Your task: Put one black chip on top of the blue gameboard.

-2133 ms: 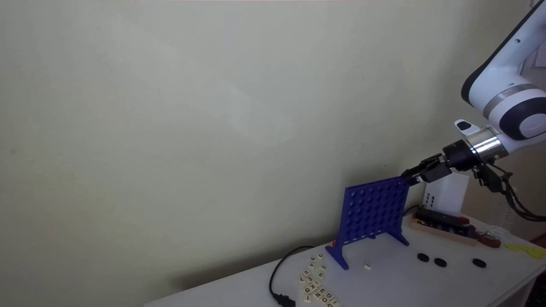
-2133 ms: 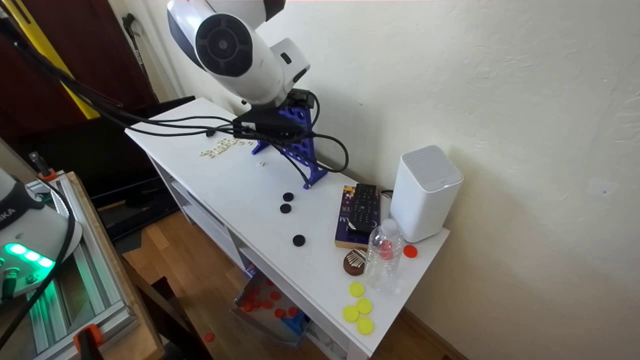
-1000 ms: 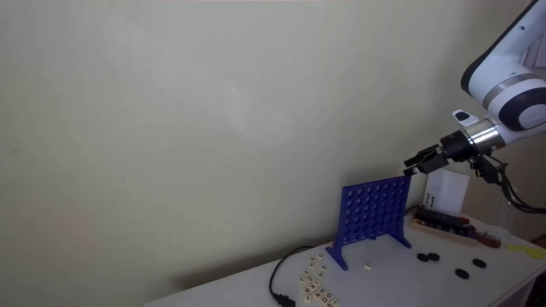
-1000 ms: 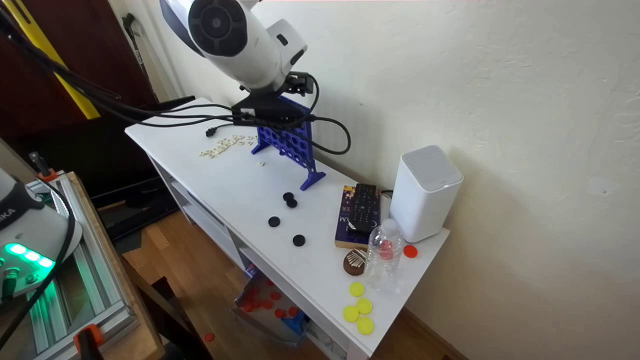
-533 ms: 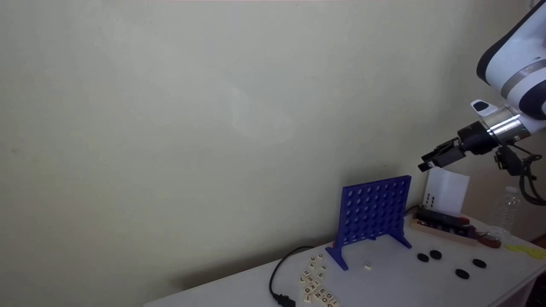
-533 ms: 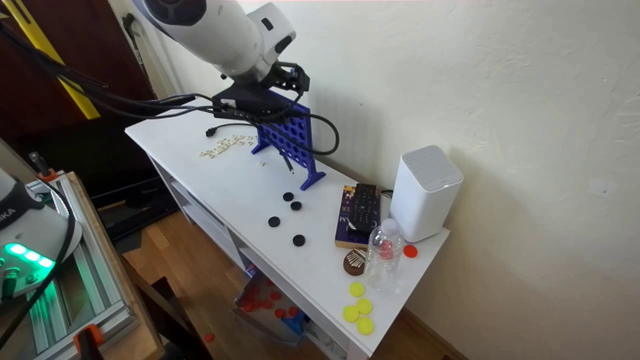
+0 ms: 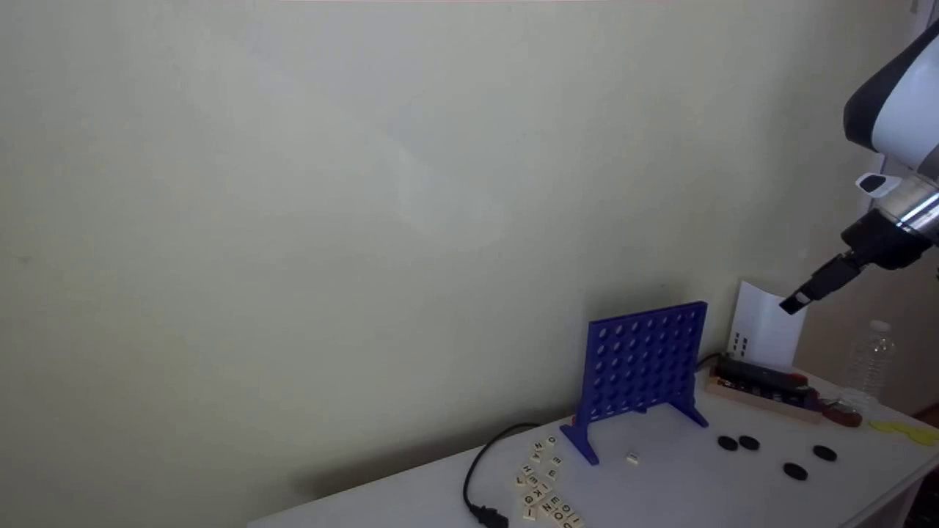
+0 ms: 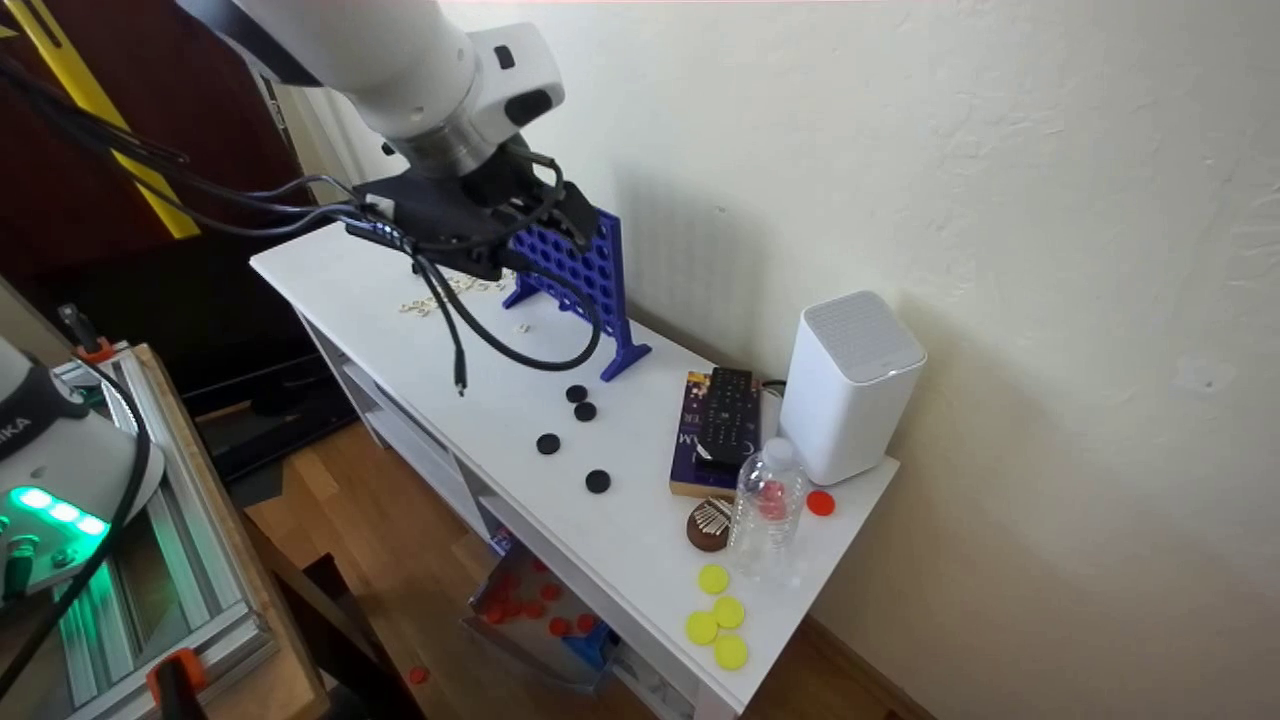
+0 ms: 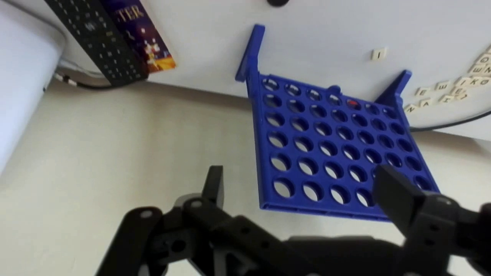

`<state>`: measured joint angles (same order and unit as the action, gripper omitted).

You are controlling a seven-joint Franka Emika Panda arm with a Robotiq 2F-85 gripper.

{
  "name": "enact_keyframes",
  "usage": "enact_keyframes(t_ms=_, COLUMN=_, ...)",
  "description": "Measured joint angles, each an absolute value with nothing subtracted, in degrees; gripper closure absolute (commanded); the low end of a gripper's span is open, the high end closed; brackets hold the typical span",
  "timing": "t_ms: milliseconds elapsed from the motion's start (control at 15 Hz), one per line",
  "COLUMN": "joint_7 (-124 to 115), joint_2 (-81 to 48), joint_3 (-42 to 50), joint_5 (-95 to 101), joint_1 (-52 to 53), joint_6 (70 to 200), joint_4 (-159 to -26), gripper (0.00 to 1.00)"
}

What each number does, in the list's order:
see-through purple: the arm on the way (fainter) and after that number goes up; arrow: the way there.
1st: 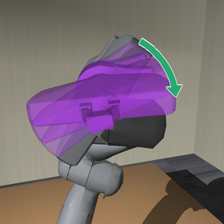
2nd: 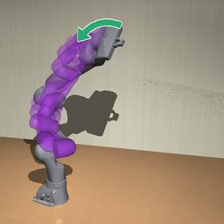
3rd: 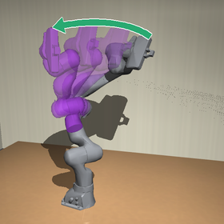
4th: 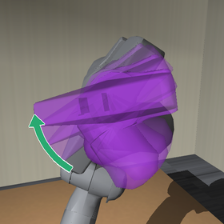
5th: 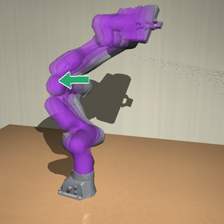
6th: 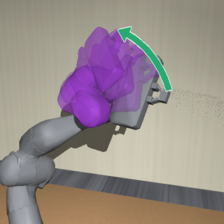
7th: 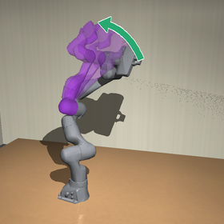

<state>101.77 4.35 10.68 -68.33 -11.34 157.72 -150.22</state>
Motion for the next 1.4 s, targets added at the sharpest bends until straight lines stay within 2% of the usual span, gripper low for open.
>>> enact_keyframes(t_ms=467, joint_7=74.08, joint_2=0.5, joint_3=14.13, joint_5=-36.49, joint_1=-15.09, joint_6=157.36, joint_4=-151.77, gripper=0.0)
enact_keyframes(t_ms=800, joint_7=58.78, joint_2=-5.38, joint_3=16.02, joint_5=-15.28, joint_1=-15.82, joint_6=147.89, joint_4=-147.25, gripper=0.0)
enact_keyframes(t_ms=1067, joint_7=48.78, joint_2=-10.09, joint_3=15.14, joint_5=-6.16, joint_1=-15.2, joint_6=141.84, joint_4=-142.16, gripper=0.0)
enact_keyframes(t_ms=1400, joint_7=34.08, joint_2=-17.47, joint_3=12.95, joint_5=2.25, joint_1=-12.58, joint_6=140.9, joint_4=-137.73, gripper=0.0)
